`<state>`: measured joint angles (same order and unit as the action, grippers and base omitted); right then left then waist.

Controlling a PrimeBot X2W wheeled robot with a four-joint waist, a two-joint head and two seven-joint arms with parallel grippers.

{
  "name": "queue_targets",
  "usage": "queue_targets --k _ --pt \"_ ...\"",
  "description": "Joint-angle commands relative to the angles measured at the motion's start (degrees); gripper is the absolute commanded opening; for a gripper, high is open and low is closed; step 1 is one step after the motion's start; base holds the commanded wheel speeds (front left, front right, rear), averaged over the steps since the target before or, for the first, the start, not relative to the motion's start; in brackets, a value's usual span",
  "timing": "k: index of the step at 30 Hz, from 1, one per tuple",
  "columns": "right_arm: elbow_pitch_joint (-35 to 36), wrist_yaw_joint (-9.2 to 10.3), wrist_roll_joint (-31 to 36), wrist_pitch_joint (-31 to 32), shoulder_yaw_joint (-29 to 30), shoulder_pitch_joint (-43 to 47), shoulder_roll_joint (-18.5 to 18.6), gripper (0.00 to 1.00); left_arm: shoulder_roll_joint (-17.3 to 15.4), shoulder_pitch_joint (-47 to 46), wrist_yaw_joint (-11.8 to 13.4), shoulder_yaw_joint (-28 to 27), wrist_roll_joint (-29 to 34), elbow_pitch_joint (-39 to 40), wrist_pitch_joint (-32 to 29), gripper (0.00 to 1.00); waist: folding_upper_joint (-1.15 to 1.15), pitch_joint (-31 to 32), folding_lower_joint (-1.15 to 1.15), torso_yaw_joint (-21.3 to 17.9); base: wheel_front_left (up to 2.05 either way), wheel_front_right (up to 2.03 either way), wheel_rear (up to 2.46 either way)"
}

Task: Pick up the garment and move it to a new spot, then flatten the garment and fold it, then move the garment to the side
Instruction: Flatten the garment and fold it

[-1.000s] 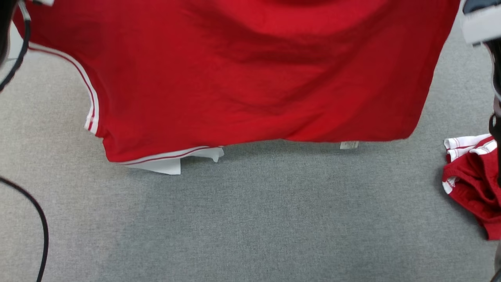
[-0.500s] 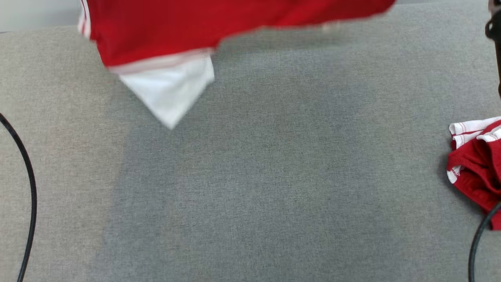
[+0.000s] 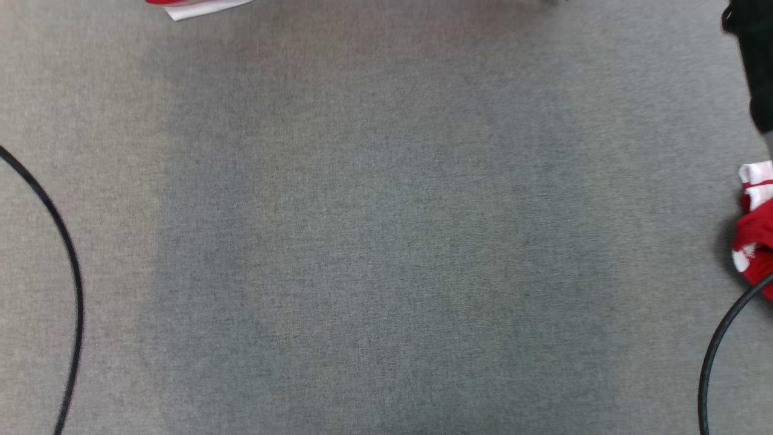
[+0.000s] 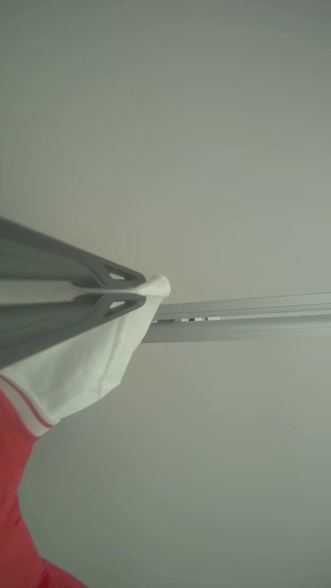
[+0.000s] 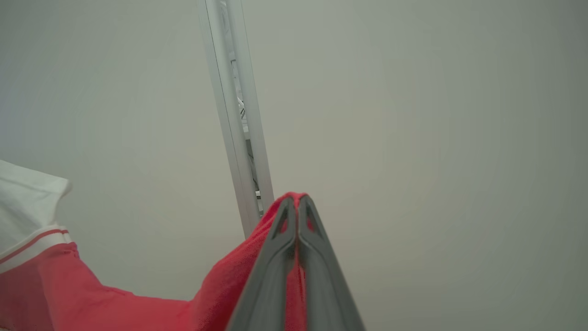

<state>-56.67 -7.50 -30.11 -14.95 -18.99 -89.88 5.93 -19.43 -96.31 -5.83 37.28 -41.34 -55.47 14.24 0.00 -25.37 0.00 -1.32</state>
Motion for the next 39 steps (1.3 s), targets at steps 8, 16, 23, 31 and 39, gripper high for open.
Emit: queue_targets --k 8,16,23,31,39 --pt "8.92 0.02 -7.76 -0.33 -4.85 13.91 4.17 0.0 -0.47 16.4 0.17 -7.01 -2.78 10.43 0.9 0.0 0.0 -2.35 0.0 2.54 0.0 0.0 0.0" --pt "22.02 0.02 -14.45 -0.29 -3.24 39.34 9.52 0.0 -1.85 48.61 6.1 -13.95 2.84 37.25 0.82 0.0 0.0 4.14 0.0 4.56 0.0 0.0 0.0" --pt "28.88 0.02 -17.33 -0.29 -1.6 58.18 9.33 0.0 -5.13 70.7 11.07 -13.09 3.44 51.93 -0.17 0.0 0.0 8.38 0.0 3.78 0.0 0.0 0.0" --pt "36.28 0.01 -14.27 2.27 0.96 73.58 8.17 0.0 -10.35 89.75 17.17 -13.45 -2.12 63.93 -8.83 0.0 0.0 11.99 0.0 2.05 0.0 0.0 0.0" --pt "45.95 0.02 -9.37 10.12 10.02 88.64 6.68 0.0 -14.88 102.94 22.38 -15.08 -8.07 75.46 -16.35 0.0 0.0 14.16 0.0 3.91 0.0 0.0 0.0"
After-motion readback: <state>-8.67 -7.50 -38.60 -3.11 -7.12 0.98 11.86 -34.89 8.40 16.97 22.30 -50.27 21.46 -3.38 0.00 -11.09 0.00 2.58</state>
